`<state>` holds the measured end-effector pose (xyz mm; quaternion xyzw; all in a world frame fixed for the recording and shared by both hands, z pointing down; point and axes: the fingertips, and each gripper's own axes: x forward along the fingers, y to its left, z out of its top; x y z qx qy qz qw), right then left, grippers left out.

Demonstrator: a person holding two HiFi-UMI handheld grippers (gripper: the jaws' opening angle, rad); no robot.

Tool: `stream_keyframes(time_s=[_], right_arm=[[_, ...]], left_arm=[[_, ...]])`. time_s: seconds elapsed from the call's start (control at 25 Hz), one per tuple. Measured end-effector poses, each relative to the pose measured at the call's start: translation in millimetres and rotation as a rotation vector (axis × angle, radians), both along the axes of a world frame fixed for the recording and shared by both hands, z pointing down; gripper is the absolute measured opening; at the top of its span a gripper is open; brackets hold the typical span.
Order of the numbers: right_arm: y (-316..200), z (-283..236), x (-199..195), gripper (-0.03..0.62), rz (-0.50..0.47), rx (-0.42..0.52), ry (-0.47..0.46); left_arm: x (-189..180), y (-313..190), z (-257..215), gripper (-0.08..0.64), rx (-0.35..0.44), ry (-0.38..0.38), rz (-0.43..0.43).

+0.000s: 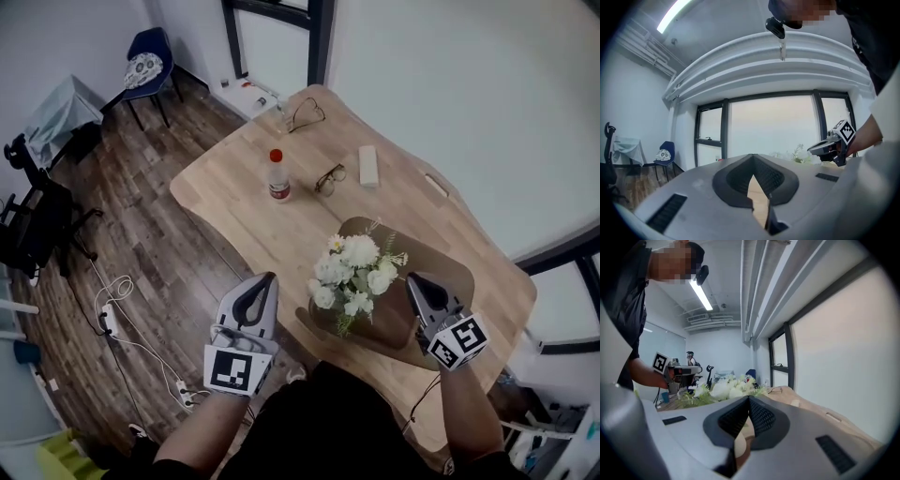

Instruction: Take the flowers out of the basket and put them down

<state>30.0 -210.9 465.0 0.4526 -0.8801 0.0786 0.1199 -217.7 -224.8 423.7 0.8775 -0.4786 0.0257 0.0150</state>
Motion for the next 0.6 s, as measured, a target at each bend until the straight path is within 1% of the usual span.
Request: stream_keyframes(time_s=[0.08,0.16,0.28,0.44,0.52,0.56,0.6], right_arm=[[-2.4,18.6,-5.9,0.020,-0.058,-0.029,0.020],[-5.2,32.8,-13.3,0.020,-0.111,-0.034,0.055],[-8.4,51.5,-22.0,0.020,-0.154,-0.045,0.085],[-5.8,83.1,-29.6,0.021,-0.213,-0.130,0.095],[-5.4,90.4,-32.2,0.021,-0.238,-0.154,0.096],[-5.6,92.4,-33.9,0.036,-0.250,-0.159,0.097],[-5.4,94.8,-36.3,0.092,-0.265,-0.167,0.099]], left_arm=[[-1.5,-2.8,5.5,0.005,-0.008,-0.007,-0.020],[-2.1,-4.6,7.5,0.005,-0.026,0.008,-0.036],[-5.0,-7.7,16.3,0.005,-0.040,0.000,-0.050],[-5.6,-11.9,24.4,0.005,-0.057,-0.002,-0.067],[-5.1,-14.5,24.0,0.005,-0.062,0.001,-0.072],[-5.1,-15.9,23.7,0.005,-0.065,0.002,-0.074],[-5.4,-17.0,23.6,0.005,-0.067,0.002,-0.077]])
